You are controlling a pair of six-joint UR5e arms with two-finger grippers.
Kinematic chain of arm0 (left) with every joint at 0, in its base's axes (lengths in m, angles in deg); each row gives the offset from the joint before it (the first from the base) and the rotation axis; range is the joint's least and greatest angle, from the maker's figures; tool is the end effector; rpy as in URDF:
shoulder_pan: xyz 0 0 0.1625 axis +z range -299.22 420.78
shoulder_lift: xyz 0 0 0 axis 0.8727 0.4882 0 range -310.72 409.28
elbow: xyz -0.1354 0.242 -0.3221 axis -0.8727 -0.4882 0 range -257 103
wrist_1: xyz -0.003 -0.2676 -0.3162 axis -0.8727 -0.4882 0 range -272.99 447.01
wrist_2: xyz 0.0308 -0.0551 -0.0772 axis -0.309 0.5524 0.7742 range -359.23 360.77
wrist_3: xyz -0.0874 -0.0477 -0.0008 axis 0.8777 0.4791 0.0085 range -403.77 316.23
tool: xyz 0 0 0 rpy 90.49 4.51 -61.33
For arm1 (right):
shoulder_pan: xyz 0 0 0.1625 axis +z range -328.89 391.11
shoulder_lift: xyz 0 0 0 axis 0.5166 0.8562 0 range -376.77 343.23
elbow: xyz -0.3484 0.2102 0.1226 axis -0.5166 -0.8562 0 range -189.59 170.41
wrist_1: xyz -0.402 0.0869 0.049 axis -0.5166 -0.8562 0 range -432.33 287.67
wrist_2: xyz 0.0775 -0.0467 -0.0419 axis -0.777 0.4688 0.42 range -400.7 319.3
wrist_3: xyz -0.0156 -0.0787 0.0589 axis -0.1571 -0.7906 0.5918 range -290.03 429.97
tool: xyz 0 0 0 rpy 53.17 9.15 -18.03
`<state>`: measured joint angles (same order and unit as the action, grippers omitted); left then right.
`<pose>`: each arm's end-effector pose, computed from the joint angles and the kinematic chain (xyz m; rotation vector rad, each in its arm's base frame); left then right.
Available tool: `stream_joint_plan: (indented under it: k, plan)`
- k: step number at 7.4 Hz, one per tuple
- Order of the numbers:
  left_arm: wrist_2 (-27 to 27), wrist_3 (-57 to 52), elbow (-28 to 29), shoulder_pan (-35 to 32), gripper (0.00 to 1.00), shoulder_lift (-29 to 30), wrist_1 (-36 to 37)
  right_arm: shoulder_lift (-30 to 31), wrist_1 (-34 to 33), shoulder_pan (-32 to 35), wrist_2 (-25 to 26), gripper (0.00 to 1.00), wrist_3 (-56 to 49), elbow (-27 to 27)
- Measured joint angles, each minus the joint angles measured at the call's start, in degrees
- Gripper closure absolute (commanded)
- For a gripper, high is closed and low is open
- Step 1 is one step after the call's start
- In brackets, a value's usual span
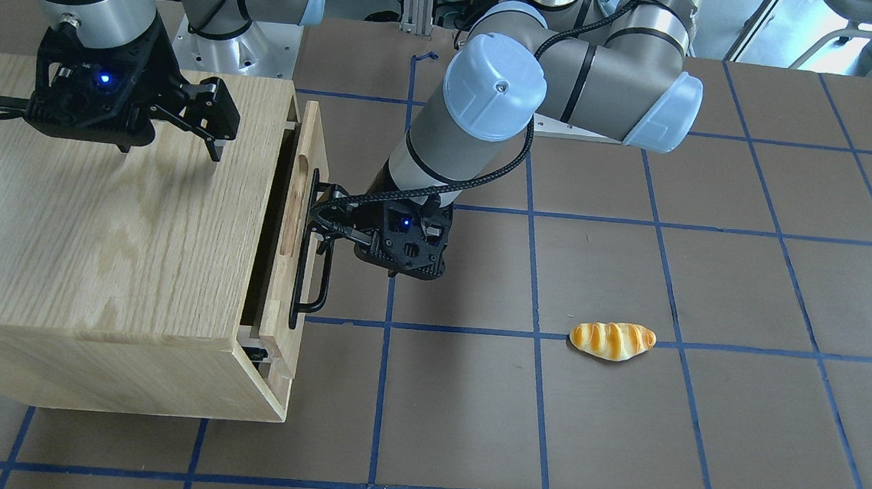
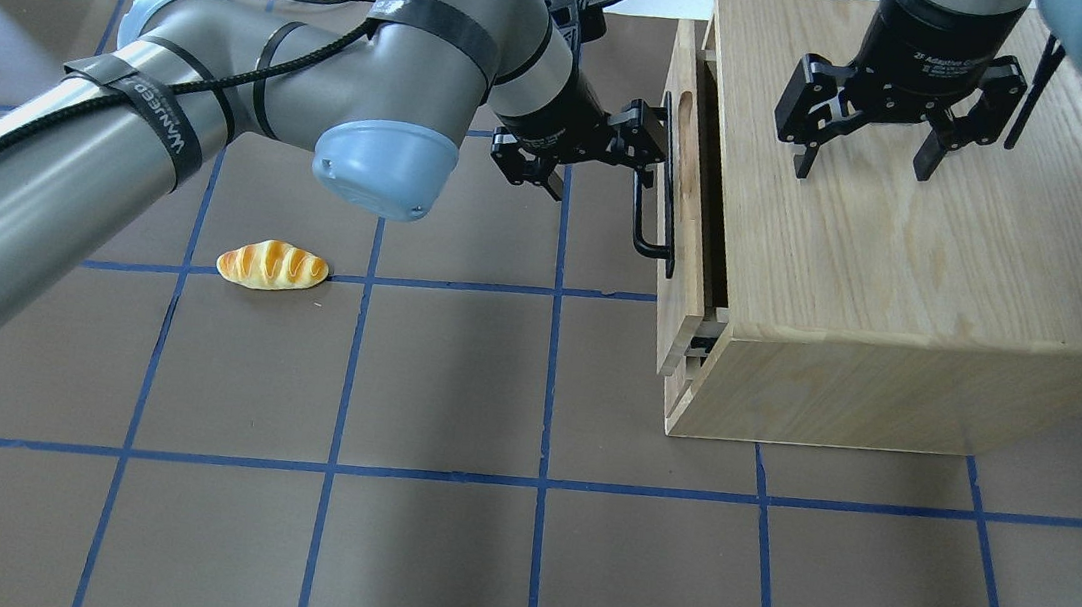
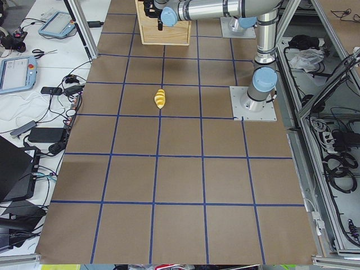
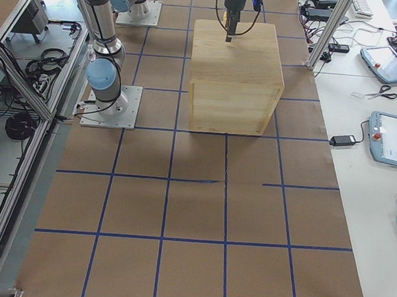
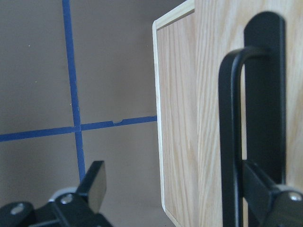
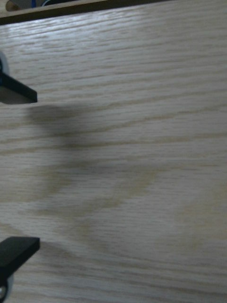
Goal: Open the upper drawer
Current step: 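Pull the handle with the left gripper, sliding the drawer out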
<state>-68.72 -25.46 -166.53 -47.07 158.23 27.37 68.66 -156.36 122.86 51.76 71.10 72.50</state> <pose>-0.3522 -0.5451 0.3694 -0.0403 -2.7361 0.1170 0.1448 -0.5162 0.5050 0.0185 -3.0966 -0.0698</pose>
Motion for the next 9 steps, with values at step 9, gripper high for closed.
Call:
stream_joint_plan:
  k: [9]
  plan:
    - [0.02,-6.62,-4.03,2.74,0.00,-3.02,-0.11,0.00,0.00,0.00,0.00,0.00,-0.01,0.01]
